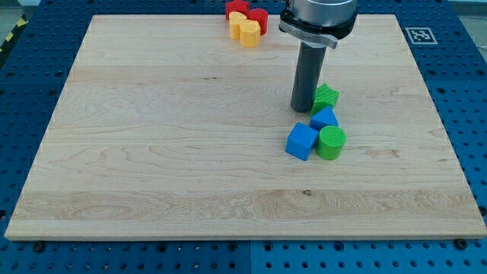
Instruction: Separate the blue triangle from the green star
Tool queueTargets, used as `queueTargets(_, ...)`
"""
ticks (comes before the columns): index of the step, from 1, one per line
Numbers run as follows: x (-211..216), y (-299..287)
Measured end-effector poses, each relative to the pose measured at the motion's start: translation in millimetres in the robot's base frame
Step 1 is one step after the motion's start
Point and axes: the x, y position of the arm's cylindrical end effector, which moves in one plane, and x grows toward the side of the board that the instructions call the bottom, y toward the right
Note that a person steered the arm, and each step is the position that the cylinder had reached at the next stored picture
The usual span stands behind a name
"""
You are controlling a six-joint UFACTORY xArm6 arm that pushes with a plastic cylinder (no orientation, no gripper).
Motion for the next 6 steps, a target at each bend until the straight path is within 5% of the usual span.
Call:
queueTargets(2, 8, -28)
queueTargets(6, 42, 37)
